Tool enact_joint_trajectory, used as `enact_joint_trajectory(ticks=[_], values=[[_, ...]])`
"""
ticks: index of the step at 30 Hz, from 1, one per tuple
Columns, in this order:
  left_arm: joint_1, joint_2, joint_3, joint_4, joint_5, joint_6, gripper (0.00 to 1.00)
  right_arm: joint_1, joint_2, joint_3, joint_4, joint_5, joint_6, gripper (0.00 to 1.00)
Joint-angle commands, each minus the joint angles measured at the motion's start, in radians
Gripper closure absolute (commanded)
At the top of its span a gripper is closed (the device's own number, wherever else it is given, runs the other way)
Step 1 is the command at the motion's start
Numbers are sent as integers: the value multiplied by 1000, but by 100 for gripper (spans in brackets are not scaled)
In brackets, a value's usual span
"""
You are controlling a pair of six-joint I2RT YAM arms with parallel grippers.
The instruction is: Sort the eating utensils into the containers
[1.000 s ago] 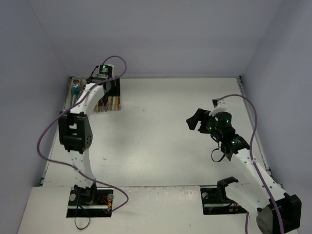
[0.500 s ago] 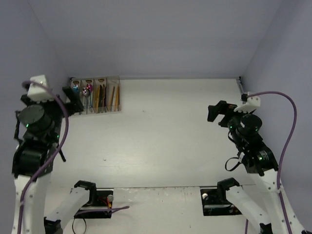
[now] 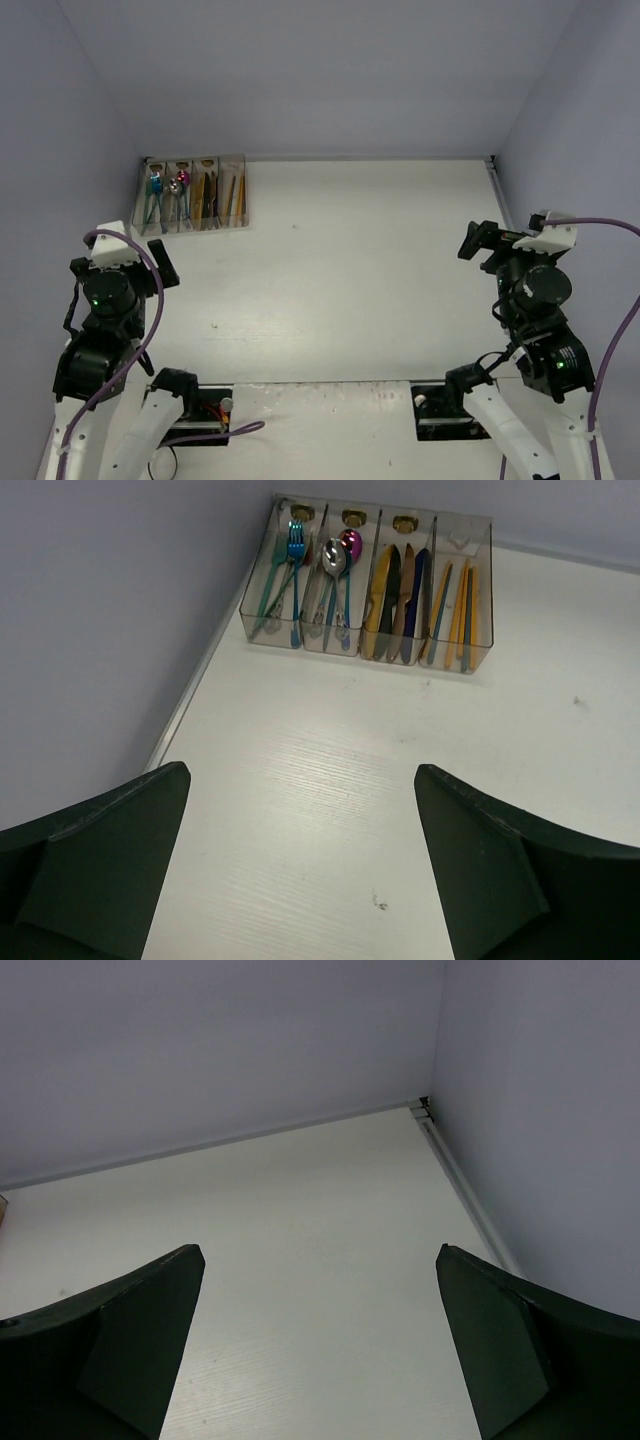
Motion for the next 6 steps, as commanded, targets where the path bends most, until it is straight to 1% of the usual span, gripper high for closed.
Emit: enact_joint_trajectory(ticks=[1,6], values=[[-21,5,-9,69,-6,-44,6,1,0,12,49,47,-24,0],[-22,-3,-14,69,-14,-55,6,3,-26,3,51,47,-33,0]])
